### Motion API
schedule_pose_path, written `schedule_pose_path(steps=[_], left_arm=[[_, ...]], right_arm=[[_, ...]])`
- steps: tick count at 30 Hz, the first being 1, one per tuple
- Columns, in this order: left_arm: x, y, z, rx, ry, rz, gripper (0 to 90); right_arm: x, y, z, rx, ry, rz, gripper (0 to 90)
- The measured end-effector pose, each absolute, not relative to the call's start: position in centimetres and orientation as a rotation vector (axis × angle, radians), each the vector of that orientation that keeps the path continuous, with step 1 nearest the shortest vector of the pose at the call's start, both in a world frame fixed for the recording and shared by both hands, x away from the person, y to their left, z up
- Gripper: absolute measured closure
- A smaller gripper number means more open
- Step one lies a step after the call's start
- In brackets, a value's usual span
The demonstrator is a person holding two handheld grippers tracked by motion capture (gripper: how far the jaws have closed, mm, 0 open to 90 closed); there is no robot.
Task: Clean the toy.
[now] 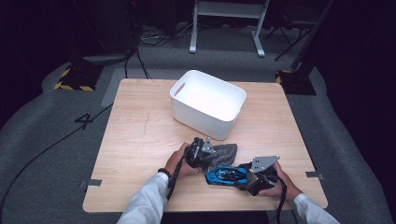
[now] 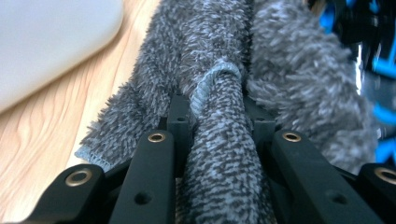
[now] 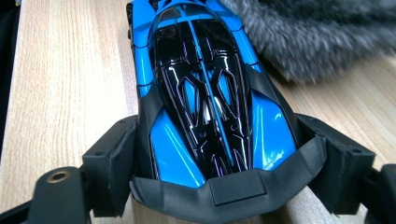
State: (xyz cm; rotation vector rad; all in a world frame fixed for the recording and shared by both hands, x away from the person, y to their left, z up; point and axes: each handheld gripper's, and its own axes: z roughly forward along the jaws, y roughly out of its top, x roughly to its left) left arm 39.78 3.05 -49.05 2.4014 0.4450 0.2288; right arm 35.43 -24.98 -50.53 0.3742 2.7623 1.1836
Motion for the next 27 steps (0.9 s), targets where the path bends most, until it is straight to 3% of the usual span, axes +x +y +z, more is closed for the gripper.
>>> schedule_pose_path(steps=[18, 27], left_arm=[[33.7, 9.4, -48.4, 2.39, 0.452, 0.179, 71.0], [32.1, 6.0, -48.6, 2.374, 0.285, 0.067, 70.6]], right_arm=[[35.3, -24.6, -50.3, 0.456, 2.742, 1.146, 20.6], [35.8, -23.4, -50.3, 0.541, 2.703, 1.132, 20.7]])
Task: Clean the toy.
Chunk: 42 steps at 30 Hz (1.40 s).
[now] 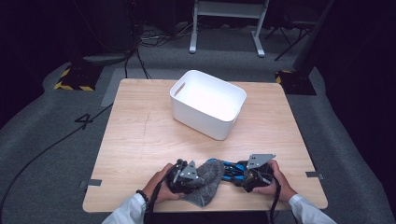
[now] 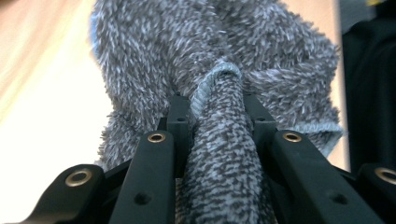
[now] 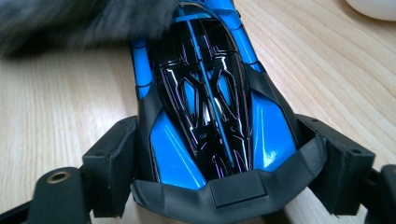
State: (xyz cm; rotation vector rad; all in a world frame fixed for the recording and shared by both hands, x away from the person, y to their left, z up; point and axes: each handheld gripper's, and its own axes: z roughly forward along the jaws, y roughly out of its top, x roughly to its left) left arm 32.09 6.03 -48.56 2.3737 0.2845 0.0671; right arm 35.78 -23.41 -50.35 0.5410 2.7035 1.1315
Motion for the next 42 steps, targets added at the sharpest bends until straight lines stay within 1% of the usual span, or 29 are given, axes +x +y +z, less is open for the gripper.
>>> schedule_pose_path(steps=[5, 10, 12, 14, 17, 19, 23, 25, 29, 33, 37, 40, 42], left_arm=[[32.2, 3.1, -49.0, 2.405, 0.246, 0.091, 70.2], [33.0, 2.5, -49.2, 2.417, 0.246, 0.084, 71.2], [32.8, 2.5, -49.1, 2.442, 0.236, 0.118, 71.6], [33.0, 2.9, -48.9, 2.46, 0.237, 0.149, 71.8], [33.6, 4.2, -48.9, 2.454, 0.286, 0.155, 71.8], [33.9, 5.0, -49.0, 2.443, 0.31, 0.152, 71.8], [33.9, 5.9, -48.7, 2.467, 0.327, 0.211, 71.6], [34.1, 6.5, -48.7, 2.464, 0.351, 0.221, 71.4], [35.0, 8.2, -48.6, 2.454, 0.449, 0.286, 71.3], [36.1, 9.9, -48.6, 2.397, 0.58, 0.297, 71.3], [37.3, 10.2, -48.5, 2.342, 0.651, 0.294, 71.0], [38.1, 9.5, -47.9, 2.298, 0.663, 0.301, 71.0], [38.4, 8.6, -47.5, 2.279, 0.642, 0.292, 70.9]], right_arm=[[35.9, -22.6, -50.3, 0.559, 2.697, 1.127, 20.7], [36.0, -22.8, -50.3, 0.56, 2.705, 1.143, 21.4], [36.1, -23.0, -50.3, 0.563, 2.711, 1.151, 21.9], [36.1, -23.1, -50.3, 0.557, 2.718, 1.158, 22.8], [36.0, -23.3, -50.2, 0.537, 2.727, 1.162, 24.5], [36.0, -23.2, -50.2, 0.538, 2.724, 1.154, 24.5], [36.1, -23.2, -50.2, 0.53, 2.733, 1.143, 24.7], [36.1, -23.2, -50.1, 0.529, 2.736, 1.139, 24.7], [36.1, -23.5, -50.1, 0.526, 2.749, 1.144, 24.8], [36.0, -23.8, -50.1, 0.508, 2.763, 1.159, 24.8], [35.9, -23.9, -50.1, 0.468, 2.779, 1.176, 24.8], [35.7, -23.6, -50.1, 0.436, 2.789, 1.172, 24.8], [35.6, -23.5, -50.1, 0.412, 2.795, 1.178, 24.8]])
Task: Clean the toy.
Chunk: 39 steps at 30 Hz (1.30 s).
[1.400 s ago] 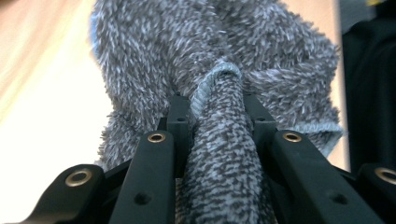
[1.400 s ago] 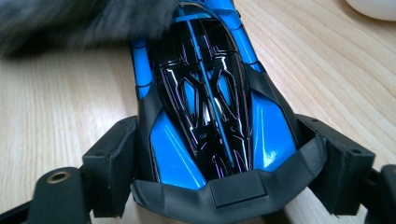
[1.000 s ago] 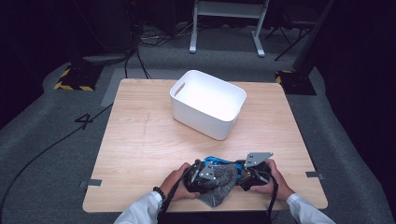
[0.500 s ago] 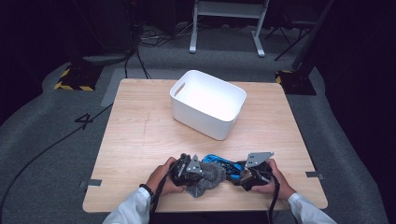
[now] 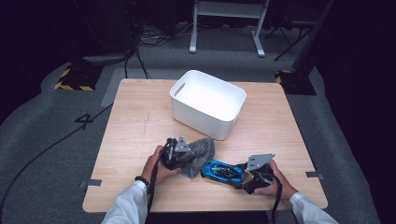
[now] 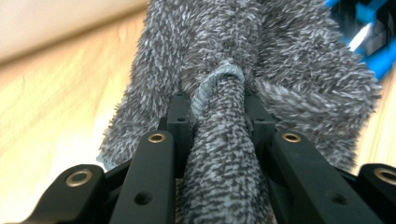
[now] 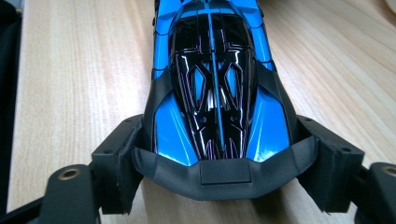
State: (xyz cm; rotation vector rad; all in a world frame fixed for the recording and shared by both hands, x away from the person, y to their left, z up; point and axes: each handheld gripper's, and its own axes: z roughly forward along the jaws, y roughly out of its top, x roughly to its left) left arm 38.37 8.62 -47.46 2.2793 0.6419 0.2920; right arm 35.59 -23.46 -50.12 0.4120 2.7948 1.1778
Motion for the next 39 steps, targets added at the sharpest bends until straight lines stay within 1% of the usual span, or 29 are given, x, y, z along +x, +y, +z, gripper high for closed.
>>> schedule_pose_path(steps=[6, 9, 11, 14, 16, 25, 31, 32, 34, 39], left_arm=[[38.5, 4.4, -47.2, 2.37, 0.517, 0.327, 70.3], [38.9, 3.2, -47.4, 2.408, 0.499, 0.347, 70.4], [39.1, 3.1, -47.5, 2.422, 0.497, 0.334, 70.4], [39.4, 3.0, -48.3, 2.51, 0.489, 0.363, 71.0], [39.7, 3.5, -48.3, 2.498, 0.483, 0.332, 71.2], [39.1, 4.9, -48.2, 2.515, 0.464, 0.299, 71.6], [38.5, 5.4, -48.2, 2.524, 0.418, 0.267, 72.3], [38.4, 5.5, -48.2, 2.52, 0.414, 0.251, 72.2], [38.3, 5.6, -48.3, 2.513, 0.397, 0.242, 72.3], [38.7, 5.4, -48.1, 2.515, 0.398, 0.235, 71.2]], right_arm=[[35.3, -23.0, -50.1, 0.352, 2.808, 1.176, 24.8], [35.2, -23.1, -50.1, 0.356, 2.813, 1.187, 24.8], [35.2, -23.4, -50.1, 0.348, 2.816, 1.183, 24.7], [35.2, -23.4, -50.1, 0.349, 2.818, 1.173, 24.7], [35.2, -23.4, -50.1, 0.344, 2.82, 1.166, 24.7], [35.3, -23.4, -50.0, 0.338, 2.805, 1.134, 23.5], [35.8, -24.1, -50.1, 0.451, 2.778, 1.044, 8.0], [35.9, -24.5, -50.1, 0.484, 2.775, 1.04, 8.4], [36.0, -25.2, -50.2, 0.486, 2.757, 1.073, 14.9], [36.0, -25.1, -50.2, 0.416, 2.764, 1.123, 20.1]])
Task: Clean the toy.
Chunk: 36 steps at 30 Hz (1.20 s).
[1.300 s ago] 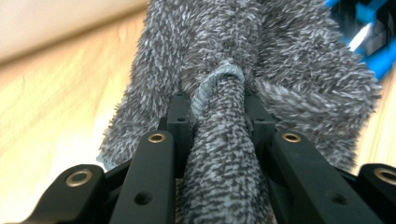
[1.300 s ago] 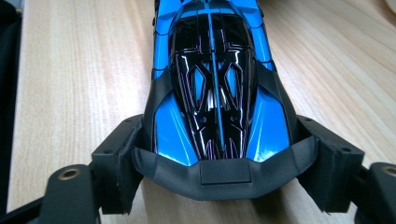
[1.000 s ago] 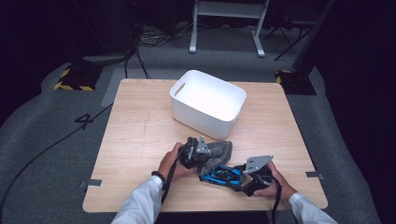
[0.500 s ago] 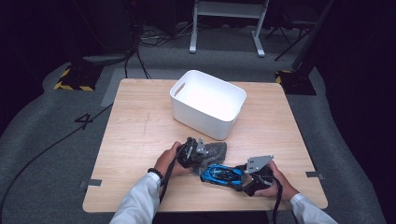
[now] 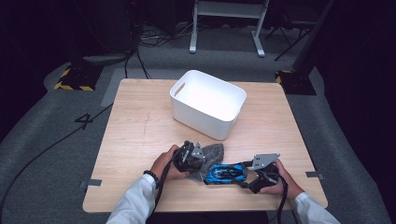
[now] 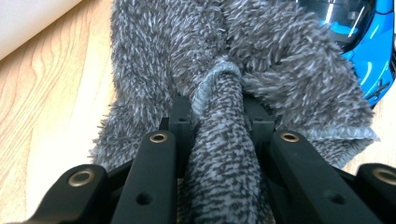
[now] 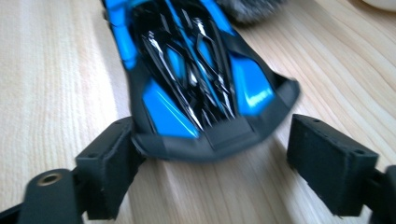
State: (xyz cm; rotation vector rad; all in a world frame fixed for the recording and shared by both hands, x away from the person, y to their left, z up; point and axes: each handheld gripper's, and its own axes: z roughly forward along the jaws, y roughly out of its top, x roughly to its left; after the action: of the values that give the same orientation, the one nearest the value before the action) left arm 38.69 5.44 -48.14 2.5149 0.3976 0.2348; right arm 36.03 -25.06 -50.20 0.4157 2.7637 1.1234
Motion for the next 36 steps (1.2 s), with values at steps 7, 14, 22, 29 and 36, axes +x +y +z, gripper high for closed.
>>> schedule_pose_path(steps=[7, 14, 22, 29, 36], left_arm=[[40.0, 3.1, -47.5, 2.512, 0.376, 0.251, 70.6], [41.0, 0.5, -47.1, 2.524, 0.32, 0.203, 69.8], [41.4, -1.2, -47.3, 2.535, 0.303, 0.179, 69.6], [41.6, -1.6, -47.7, 2.537, 0.303, 0.158, 70.4], [41.6, -1.5, -47.8, 2.525, 0.307, 0.145, 70.7]], right_arm=[[36.3, -24.3, -50.2, 0.388, 2.774, 1.127, 18.8], [36.6, -24.1, -50.2, 0.353, 2.787, 1.117, 17.0], [36.4, -24.0, -49.8, 0.323, 2.774, 1.079, 16.1], [36.5, -24.1, -48.9, 0.32, 2.748, 1.148, 17.1], [36.5, -23.6, -49.4, 0.281, 2.782, 1.081, 16.8]])
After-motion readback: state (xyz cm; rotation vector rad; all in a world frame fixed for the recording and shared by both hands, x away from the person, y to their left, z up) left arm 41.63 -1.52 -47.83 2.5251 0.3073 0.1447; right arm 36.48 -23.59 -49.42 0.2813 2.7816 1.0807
